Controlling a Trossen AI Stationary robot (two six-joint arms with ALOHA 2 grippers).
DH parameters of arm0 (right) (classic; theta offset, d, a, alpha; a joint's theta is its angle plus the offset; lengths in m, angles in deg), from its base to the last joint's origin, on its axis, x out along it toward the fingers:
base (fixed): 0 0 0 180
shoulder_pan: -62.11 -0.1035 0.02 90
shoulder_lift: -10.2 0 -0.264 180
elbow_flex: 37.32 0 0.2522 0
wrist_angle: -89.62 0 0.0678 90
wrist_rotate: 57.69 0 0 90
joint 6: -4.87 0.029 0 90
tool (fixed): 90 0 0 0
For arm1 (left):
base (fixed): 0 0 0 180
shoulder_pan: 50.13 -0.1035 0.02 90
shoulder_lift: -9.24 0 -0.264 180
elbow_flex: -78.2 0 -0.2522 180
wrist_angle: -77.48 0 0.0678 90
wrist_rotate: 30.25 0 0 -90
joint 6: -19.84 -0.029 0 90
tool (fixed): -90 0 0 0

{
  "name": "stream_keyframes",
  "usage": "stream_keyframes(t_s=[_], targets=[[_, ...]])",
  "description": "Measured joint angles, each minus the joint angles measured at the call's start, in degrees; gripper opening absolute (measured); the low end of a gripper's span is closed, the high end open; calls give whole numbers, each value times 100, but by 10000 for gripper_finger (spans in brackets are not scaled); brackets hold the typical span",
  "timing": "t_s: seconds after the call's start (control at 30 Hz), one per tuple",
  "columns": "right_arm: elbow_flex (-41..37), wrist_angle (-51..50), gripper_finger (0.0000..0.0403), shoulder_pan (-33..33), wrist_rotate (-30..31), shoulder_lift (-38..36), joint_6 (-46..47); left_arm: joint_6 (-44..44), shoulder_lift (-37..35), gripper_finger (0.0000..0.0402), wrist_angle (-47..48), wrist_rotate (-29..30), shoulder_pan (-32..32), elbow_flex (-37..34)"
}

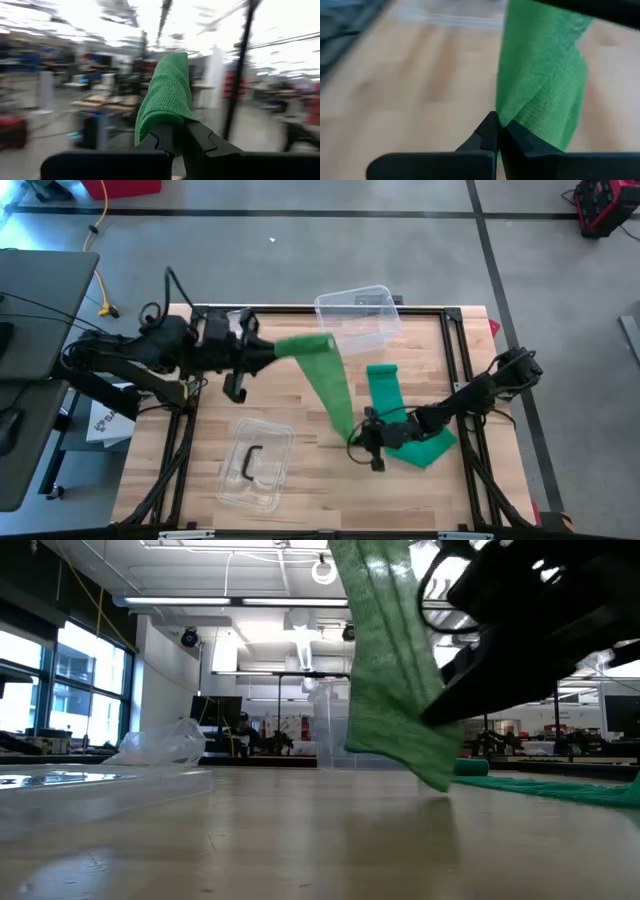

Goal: Roll bandage
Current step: Roll the green bandage

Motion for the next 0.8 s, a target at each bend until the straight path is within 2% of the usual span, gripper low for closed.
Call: stream_keyframes(t_s=[0.1,0.23,0.33,0.43,0.6,0.73,0.8], targets=[[9,-3,0,-266,-118,2,47,-109,-126,10,277,346,-38,0],[9,164,0,-368,95,1,15,-30,-184,10,86,57,-54,2],[9,938,0,-364,-156,-82,-187,-243,-155,10,431,114,-12,7],[11,1580,0,-444,-449,-290,-383,-484,-29,10,1181,745,24,7],[11,1763,0,-719,-496,-895,-484,-666,409,10,2243,1978,-35,7],[15,1747,0,-1070,-458,-1242,-479,-608,830,10,1930,1811,-109,-217],[15,1619,0,-1256,-164,-1281,-488,-715,981,9,1524,1614,-98,-477]])
